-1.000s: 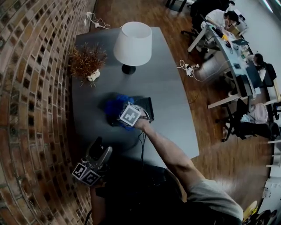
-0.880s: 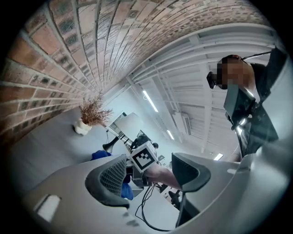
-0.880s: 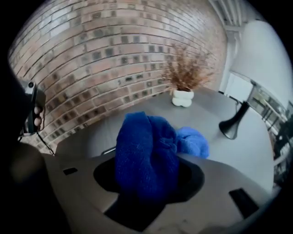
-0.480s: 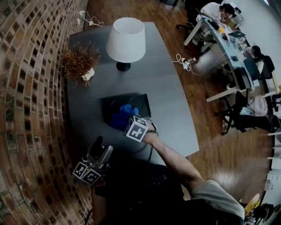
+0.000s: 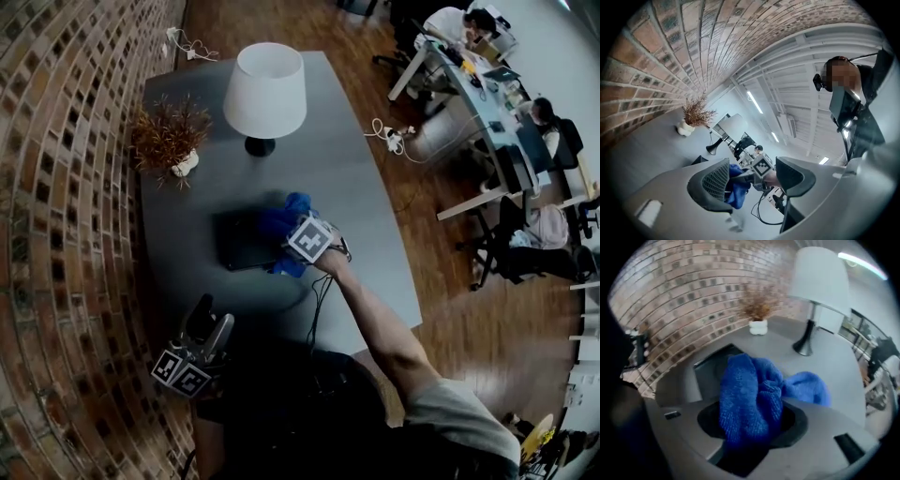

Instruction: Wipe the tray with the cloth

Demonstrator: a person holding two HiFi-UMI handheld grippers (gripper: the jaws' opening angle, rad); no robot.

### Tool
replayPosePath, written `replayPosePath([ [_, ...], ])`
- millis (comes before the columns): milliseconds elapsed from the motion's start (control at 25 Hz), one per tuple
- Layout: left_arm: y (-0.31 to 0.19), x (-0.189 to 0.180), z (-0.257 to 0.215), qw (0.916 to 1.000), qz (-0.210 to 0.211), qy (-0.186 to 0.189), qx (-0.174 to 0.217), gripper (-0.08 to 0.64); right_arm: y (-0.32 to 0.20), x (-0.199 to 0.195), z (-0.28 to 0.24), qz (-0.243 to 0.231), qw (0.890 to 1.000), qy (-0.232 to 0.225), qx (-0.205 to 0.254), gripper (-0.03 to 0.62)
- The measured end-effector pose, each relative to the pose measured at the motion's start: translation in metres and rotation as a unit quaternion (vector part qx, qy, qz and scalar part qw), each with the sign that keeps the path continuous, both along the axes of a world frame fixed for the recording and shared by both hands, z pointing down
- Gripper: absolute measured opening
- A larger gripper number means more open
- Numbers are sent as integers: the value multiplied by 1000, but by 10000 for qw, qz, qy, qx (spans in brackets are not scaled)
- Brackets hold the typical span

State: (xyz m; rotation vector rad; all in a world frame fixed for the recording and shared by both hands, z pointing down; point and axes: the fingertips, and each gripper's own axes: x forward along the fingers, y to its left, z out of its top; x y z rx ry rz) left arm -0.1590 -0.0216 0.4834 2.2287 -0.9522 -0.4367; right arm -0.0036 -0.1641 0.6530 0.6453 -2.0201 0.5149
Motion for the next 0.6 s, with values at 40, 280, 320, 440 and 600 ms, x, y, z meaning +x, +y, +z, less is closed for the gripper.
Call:
replayPosePath([
  [40, -1, 0, -1, 10000, -4, 8, -2, 298, 26, -14, -1, -554, 9983, 65, -189, 181],
  [280, -2, 4, -5, 10000, 32, 14, 58, 298, -49, 58, -24, 345, 9918, 999, 715, 202],
  [320, 0, 4, -3, 10000, 45, 0, 49, 298, -66, 69, -23, 688, 9907, 892, 758, 202],
  [440, 1, 5, 0, 10000, 51, -31, -4, 298, -57, 75, -7, 835, 9940, 597, 367, 202],
  [600, -2, 10, 12, 9998, 135, -21, -169, 298, -4, 79, -7, 473, 9937, 937, 389, 204],
])
